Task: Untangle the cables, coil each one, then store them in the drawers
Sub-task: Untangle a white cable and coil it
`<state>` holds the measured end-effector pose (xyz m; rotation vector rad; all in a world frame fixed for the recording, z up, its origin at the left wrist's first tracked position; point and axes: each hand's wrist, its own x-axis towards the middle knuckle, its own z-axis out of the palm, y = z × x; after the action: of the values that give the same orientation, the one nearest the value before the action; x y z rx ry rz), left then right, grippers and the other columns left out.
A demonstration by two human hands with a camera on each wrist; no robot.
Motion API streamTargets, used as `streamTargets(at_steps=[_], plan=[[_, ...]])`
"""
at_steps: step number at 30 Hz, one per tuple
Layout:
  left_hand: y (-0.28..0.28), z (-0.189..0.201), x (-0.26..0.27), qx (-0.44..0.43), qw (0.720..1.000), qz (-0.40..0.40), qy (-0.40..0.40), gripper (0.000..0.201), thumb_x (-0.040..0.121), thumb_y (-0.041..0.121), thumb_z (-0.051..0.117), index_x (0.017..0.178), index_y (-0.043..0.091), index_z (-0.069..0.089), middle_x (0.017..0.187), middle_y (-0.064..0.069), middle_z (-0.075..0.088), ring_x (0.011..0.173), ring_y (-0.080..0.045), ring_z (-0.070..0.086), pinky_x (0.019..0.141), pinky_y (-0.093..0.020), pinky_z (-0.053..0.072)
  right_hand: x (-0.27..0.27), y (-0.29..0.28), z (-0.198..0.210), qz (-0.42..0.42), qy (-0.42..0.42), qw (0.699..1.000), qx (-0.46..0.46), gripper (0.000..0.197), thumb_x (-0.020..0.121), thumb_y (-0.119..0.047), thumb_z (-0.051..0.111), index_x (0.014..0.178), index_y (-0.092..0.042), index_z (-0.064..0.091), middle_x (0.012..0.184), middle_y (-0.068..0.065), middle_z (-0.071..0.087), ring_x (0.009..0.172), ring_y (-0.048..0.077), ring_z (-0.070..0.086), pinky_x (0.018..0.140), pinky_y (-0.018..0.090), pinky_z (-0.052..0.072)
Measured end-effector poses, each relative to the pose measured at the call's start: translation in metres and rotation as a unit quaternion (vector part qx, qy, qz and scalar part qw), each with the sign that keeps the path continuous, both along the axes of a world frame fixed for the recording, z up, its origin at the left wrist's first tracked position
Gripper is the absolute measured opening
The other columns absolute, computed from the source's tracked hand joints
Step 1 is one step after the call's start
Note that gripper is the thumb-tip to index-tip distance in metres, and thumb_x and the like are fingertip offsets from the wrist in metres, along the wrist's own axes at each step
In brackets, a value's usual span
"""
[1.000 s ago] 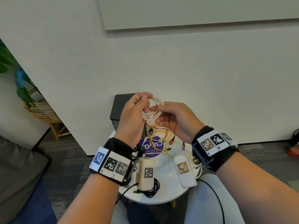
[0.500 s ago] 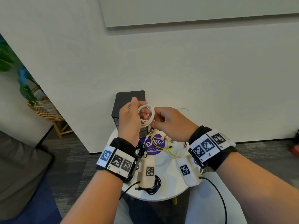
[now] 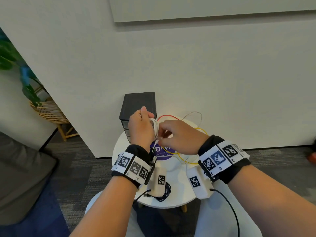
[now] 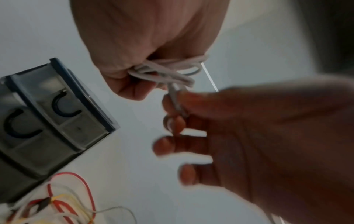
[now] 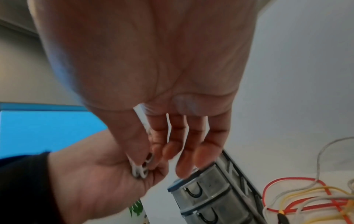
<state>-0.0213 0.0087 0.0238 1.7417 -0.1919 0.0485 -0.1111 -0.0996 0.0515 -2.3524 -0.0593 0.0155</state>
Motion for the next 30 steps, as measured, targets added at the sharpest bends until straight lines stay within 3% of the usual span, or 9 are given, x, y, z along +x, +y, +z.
streamTargets(at_steps=[2, 4, 7, 12, 16, 18, 23, 26, 30], plan=[[0.001, -0.001, 0.002, 0.039, 0.999, 0.007, -0.037, 0.046, 0.110, 0.029, 0.037, 0.074, 0.015, 0.063, 0.071, 0.002, 0.060, 0.075, -0.019, 0.058, 0.080, -0.038, 0.047, 0.001, 0.000, 0.002, -0.025, -0.004, 0.995, 0.092, 0.020, 0.079, -0.037, 0.062, 0.085, -0.018, 0.063, 0.088, 0.006, 0.068, 0.086, 0.026, 0.064, 0.081, 0.044, 0.052], [0.002, -0.002, 0.002, 0.060, 0.996, 0.001, -0.062, 0.045, 0.110, 0.029, 0.038, 0.073, 0.017, 0.060, 0.069, 0.004, 0.059, 0.070, -0.015, 0.056, 0.072, -0.035, 0.045, 0.003, 0.001, 0.000, -0.047, -0.018, 0.988, 0.145, 0.024, 0.089, -0.041, 0.065, 0.092, -0.018, 0.066, 0.088, 0.003, 0.073, 0.086, 0.022, 0.071, 0.083, 0.042, 0.056], [0.005, -0.008, 0.001, 0.071, 0.995, -0.027, -0.063, 0.043, 0.110, 0.031, 0.038, 0.075, 0.017, 0.060, 0.069, 0.004, 0.059, 0.068, -0.013, 0.055, 0.067, -0.033, 0.041, 0.005, 0.005, -0.009, -0.068, -0.030, 0.986, 0.149, 0.016, 0.097, -0.028, 0.065, 0.085, -0.018, 0.062, 0.080, 0.005, 0.074, 0.075, 0.021, 0.075, 0.077, 0.042, 0.062], [0.030, -0.023, -0.007, 0.004, 0.980, -0.172, 0.102, 0.026, 0.107, 0.032, 0.048, 0.105, 0.009, 0.059, 0.068, 0.001, 0.056, 0.058, -0.011, 0.053, 0.059, -0.027, 0.047, 0.002, -0.006, -0.038, -0.094, 0.065, 0.956, 0.269, 0.010, 0.100, -0.010, 0.060, 0.095, -0.002, 0.064, 0.081, 0.014, 0.076, 0.073, 0.022, 0.075, 0.065, 0.031, 0.062], [0.052, -0.047, -0.012, -0.021, 0.946, -0.239, 0.217, 0.027, 0.099, 0.019, 0.065, 0.123, 0.014, 0.057, 0.094, -0.010, 0.072, 0.083, -0.021, 0.072, 0.078, -0.035, 0.060, -0.005, -0.011, -0.061, -0.129, 0.127, 0.931, 0.317, 0.016, 0.100, -0.007, 0.060, 0.105, 0.009, 0.061, 0.099, 0.030, 0.072, 0.078, 0.030, 0.075, 0.059, 0.024, 0.060], [0.060, -0.061, -0.013, 0.019, 0.949, -0.225, 0.219, 0.033, 0.095, 0.018, 0.071, 0.124, 0.014, 0.057, 0.102, -0.013, 0.074, 0.092, -0.025, 0.075, 0.083, -0.038, 0.062, -0.007, -0.011, -0.071, -0.133, 0.156, 0.925, 0.321, 0.013, 0.100, -0.006, 0.060, 0.104, 0.007, 0.062, 0.099, 0.029, 0.073, 0.084, 0.034, 0.074, 0.060, 0.024, 0.061], [0.065, -0.087, -0.021, 0.125, 0.962, -0.176, 0.167, 0.024, 0.089, 0.012, 0.077, 0.106, 0.014, 0.060, 0.095, -0.015, 0.073, 0.087, -0.028, 0.074, 0.076, -0.040, 0.064, -0.005, -0.013, -0.104, -0.135, 0.205, 0.940, 0.237, 0.009, 0.098, -0.014, 0.065, 0.097, -0.005, 0.066, 0.084, 0.014, 0.074, 0.087, 0.030, 0.076, 0.062, 0.027, 0.060], [0.064, -0.096, -0.025, 0.226, 0.950, -0.180, 0.119, 0.022, 0.090, 0.018, 0.076, 0.100, 0.020, 0.057, 0.086, -0.008, 0.074, 0.078, -0.025, 0.073, 0.075, -0.039, 0.063, -0.001, -0.012, -0.123, -0.141, 0.199, 0.963, 0.118, 0.011, 0.096, -0.020, 0.068, 0.095, -0.009, 0.068, 0.085, 0.016, 0.076, 0.078, 0.023, 0.075, 0.054, 0.021, 0.051], [0.058, -0.104, -0.021, 0.344, 0.917, -0.193, 0.058, 0.022, 0.089, 0.021, 0.075, 0.094, 0.025, 0.055, 0.084, -0.003, 0.070, 0.078, -0.021, 0.068, 0.079, -0.042, 0.058, 0.000, 0.000, -0.140, -0.170, 0.188, 0.965, 0.074, 0.007, 0.093, -0.015, 0.069, 0.091, -0.012, 0.063, 0.073, 0.013, 0.073, 0.060, 0.017, 0.067, 0.059, 0.032, 0.056]])
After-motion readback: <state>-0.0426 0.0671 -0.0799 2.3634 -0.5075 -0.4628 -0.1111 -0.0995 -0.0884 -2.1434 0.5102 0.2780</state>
